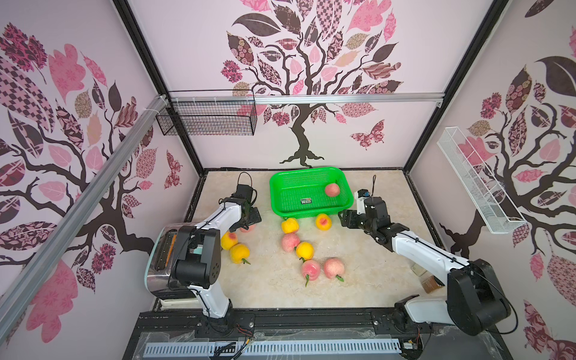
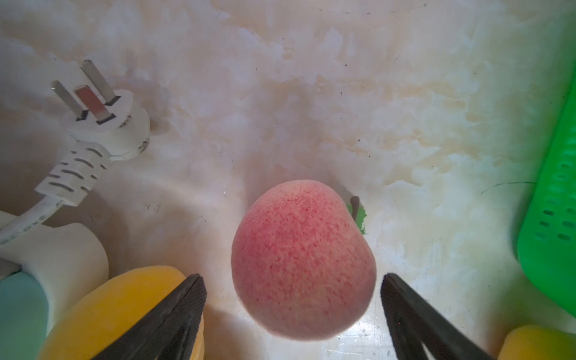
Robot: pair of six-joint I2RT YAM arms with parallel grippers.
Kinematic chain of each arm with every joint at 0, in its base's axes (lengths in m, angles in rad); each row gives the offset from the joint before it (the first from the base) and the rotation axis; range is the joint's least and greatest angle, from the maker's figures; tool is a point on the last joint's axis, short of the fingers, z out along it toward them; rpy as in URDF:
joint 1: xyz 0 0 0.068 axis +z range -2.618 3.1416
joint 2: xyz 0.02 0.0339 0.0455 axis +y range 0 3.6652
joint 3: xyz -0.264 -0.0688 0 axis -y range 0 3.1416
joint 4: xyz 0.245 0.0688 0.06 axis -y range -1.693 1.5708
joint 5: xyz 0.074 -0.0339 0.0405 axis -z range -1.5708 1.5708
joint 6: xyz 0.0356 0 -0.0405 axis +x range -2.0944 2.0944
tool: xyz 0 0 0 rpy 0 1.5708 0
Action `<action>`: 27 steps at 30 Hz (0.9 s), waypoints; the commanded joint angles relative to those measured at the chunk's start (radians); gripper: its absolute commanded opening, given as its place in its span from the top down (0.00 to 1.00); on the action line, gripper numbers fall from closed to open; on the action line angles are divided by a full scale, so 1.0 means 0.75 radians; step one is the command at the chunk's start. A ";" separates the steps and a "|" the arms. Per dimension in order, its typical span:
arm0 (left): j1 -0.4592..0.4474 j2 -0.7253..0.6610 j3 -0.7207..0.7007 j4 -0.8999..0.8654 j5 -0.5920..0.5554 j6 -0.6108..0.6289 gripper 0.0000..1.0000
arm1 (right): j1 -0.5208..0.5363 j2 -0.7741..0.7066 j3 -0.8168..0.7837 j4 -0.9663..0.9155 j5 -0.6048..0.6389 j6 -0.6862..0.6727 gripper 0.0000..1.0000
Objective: Put the peaches into the basket
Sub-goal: Pick up the peach from the center of the board.
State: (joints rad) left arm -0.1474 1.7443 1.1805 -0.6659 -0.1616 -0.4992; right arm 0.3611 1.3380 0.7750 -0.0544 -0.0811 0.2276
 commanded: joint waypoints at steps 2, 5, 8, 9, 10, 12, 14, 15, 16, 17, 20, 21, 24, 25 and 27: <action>0.006 0.043 0.009 0.023 0.029 0.010 0.09 | 0.005 0.001 -0.005 0.021 0.014 0.006 0.22; 0.008 0.044 0.003 0.045 0.046 0.009 0.12 | 0.006 0.005 -0.003 0.018 0.014 0.005 0.22; 0.008 0.063 0.009 0.053 0.066 0.010 0.17 | 0.007 0.003 -0.002 0.017 0.014 0.004 0.22; 0.010 0.067 0.013 0.052 0.070 0.010 0.19 | 0.007 0.002 -0.002 0.019 0.014 0.004 0.22; 0.010 0.068 0.013 0.053 0.077 0.012 0.23 | 0.008 0.001 -0.004 0.018 0.014 0.004 0.22; 0.009 0.066 0.012 0.056 0.089 0.014 0.30 | 0.008 0.004 -0.004 0.018 0.014 0.004 0.22; 0.010 0.054 0.011 0.058 0.099 0.017 0.40 | 0.007 0.006 -0.002 0.017 0.014 0.005 0.22; 0.009 0.050 0.010 0.059 0.098 0.017 0.41 | 0.009 0.005 -0.001 0.018 0.014 0.005 0.22; 0.009 0.045 0.011 0.057 0.100 0.020 0.41 | 0.008 0.006 0.000 0.017 0.014 0.004 0.22; 0.010 0.040 0.011 0.059 0.101 0.021 0.41 | 0.009 0.006 0.000 0.017 0.014 0.004 0.22; 0.009 0.027 0.010 0.061 0.105 0.023 0.42 | 0.007 0.006 0.000 0.017 0.014 0.005 0.22; 0.010 0.023 0.008 0.064 0.109 0.024 0.42 | 0.008 0.006 0.000 0.017 0.014 0.004 0.22; 0.009 0.016 0.008 0.058 0.111 0.027 0.42 | 0.008 0.006 0.000 0.017 0.012 0.004 0.22; 0.009 0.014 0.007 0.059 0.111 0.029 0.42 | 0.008 0.004 0.000 0.015 0.012 0.004 0.22; 0.010 0.007 0.007 0.054 0.112 0.031 0.42 | 0.008 0.004 0.000 0.014 0.012 0.005 0.22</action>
State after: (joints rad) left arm -0.1436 1.7771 1.1809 -0.6292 -0.0841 -0.4892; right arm 0.3626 1.3380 0.7750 -0.0517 -0.0807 0.2276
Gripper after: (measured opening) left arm 0.636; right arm 0.783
